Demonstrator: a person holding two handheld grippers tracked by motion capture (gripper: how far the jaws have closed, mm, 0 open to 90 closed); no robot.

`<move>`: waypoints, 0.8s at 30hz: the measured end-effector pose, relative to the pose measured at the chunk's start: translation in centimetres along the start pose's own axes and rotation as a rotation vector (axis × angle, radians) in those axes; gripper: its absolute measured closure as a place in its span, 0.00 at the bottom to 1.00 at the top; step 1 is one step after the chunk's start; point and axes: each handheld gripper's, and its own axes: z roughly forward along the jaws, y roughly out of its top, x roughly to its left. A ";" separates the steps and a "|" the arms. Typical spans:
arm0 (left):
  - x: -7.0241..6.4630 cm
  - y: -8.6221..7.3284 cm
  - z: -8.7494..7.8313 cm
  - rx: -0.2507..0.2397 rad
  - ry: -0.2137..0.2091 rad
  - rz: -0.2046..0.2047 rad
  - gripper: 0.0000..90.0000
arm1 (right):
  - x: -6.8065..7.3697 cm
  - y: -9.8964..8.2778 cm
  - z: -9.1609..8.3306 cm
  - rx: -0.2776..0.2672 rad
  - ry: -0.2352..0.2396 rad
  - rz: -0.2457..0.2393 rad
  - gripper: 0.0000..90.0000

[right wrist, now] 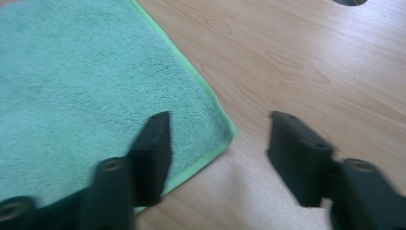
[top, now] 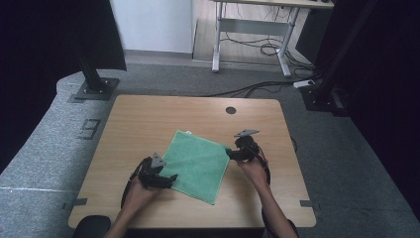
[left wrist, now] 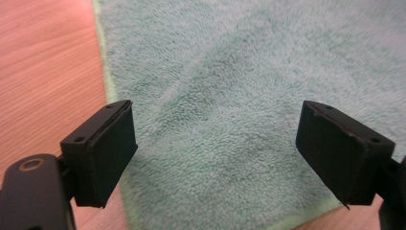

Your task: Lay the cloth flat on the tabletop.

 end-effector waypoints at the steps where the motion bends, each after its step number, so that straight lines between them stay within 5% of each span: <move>1: 0.0 0.0 0.0 0.000 0.000 0.000 0.15 | 0.0 0.0 0.0 0.000 0.000 0.000 0.38; 6: 2.1 -0.1 -0.5 -0.017 0.036 -0.055 0.15 | 1.8 -2.5 -0.5 -0.007 0.046 0.019 0.21; 14: 4.2 -0.9 -0.2 0.024 0.119 -0.097 0.16 | 5.0 -5.2 -0.4 0.016 0.075 0.011 0.16; 20: 4.6 -1.3 0.3 0.052 0.129 -0.112 0.16 | 6.9 -5.9 0.1 0.069 0.023 -0.074 0.15; 24: 4.2 -1.4 0.3 0.053 0.102 -0.108 0.16 | 6.2 -6.1 -0.1 0.061 -0.004 -0.055 0.16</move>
